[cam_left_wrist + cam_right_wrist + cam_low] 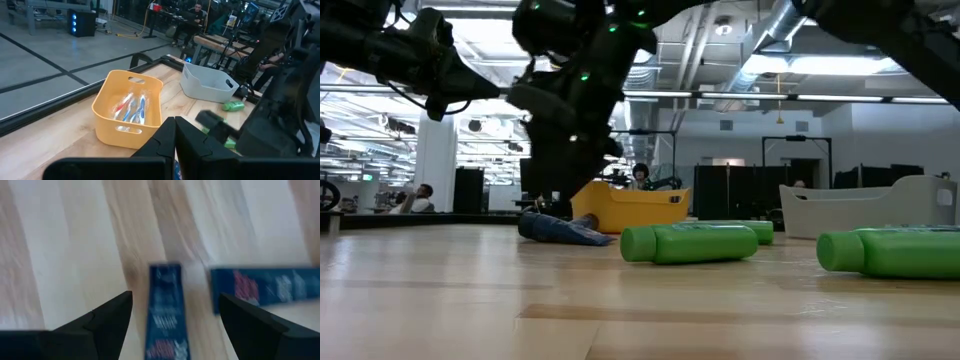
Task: Pick & Place Travel size toiletries
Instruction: Put the dark blue shave cream into the transparent bin
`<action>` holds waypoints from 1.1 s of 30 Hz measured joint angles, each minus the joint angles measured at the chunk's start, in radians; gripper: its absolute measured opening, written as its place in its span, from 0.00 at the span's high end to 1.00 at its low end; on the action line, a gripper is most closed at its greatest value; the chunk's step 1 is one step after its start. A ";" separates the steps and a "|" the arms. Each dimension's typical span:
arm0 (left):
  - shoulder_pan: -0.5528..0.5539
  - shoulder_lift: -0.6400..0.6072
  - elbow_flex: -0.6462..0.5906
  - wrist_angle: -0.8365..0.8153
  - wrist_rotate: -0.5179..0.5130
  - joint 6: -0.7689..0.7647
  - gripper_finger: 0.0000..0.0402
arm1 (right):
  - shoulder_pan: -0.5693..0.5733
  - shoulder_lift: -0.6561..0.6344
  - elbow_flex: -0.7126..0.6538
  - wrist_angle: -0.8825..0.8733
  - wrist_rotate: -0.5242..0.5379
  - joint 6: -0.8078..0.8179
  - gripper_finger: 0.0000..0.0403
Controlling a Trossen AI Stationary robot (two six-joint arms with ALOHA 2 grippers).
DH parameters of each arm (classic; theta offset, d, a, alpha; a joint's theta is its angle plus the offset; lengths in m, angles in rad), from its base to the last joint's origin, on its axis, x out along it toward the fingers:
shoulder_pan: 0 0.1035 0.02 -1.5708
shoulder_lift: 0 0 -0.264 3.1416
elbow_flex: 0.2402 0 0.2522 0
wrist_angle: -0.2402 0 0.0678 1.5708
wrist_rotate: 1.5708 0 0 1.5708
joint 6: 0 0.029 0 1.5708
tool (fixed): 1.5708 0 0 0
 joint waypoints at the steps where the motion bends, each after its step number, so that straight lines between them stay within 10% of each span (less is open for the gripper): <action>1: 0.000 0.000 0.000 0.000 0.000 0.000 1.00 | 0.000 0.014 0.018 -0.006 0.000 -0.005 0.29; 15: 0.000 0.000 0.000 -0.001 0.004 0.000 1.00 | 0.004 0.107 0.056 -0.059 -0.003 -0.002 0.32; 33: 0.000 0.000 0.000 -0.001 0.003 0.000 1.00 | 0.016 0.077 0.056 -0.102 -0.008 -0.005 0.82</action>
